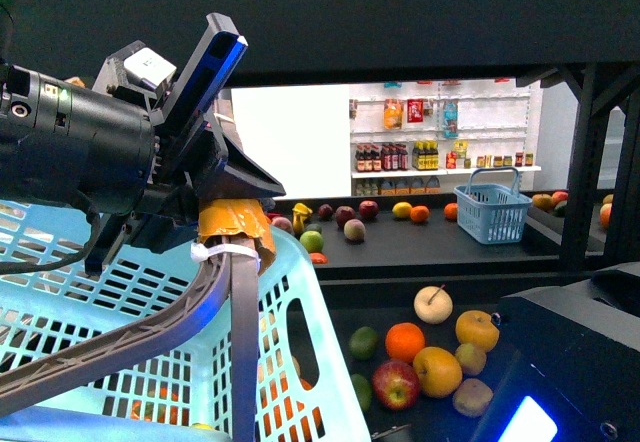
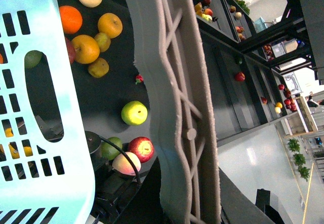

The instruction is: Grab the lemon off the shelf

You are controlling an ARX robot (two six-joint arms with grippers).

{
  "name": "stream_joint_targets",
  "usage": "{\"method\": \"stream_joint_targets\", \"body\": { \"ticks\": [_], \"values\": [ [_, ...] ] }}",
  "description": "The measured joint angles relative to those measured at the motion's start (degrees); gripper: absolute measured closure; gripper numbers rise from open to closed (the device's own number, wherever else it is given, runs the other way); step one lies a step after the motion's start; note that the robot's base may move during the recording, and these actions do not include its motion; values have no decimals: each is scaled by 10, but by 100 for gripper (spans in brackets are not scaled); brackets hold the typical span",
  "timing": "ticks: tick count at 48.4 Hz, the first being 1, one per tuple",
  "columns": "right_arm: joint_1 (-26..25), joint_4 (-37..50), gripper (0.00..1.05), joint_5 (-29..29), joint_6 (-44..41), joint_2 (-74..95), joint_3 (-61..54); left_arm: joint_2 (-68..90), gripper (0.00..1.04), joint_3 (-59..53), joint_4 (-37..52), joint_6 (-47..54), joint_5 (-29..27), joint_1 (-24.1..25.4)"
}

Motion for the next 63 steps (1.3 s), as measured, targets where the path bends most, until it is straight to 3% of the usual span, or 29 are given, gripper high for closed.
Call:
{"method": "stream_joint_targets", "body": {
  "ticks": [11, 24, 31, 36, 48, 63],
  "values": [
    [-26, 28, 34, -2, 9, -33, -49, 0, 95, 0, 0, 0, 0, 0],
    [-126, 70, 34, -21, 14, -219, -209, 0, 95, 0, 0, 0, 0, 0],
    [-185, 47, 34, -39, 8, -353, -277, 0, 95, 0, 0, 0, 0, 0],
    [-196, 27, 34, -48, 10, -420, -290, 0, 95, 0, 0, 0, 0, 0],
    [-169, -44, 34, -66, 35, -571, -284, 0, 95, 0, 0, 0, 0, 0],
    [-53, -114, 34, -70, 78, -621, -248, 0, 95, 0, 0, 0, 0, 0]
  ]
}}
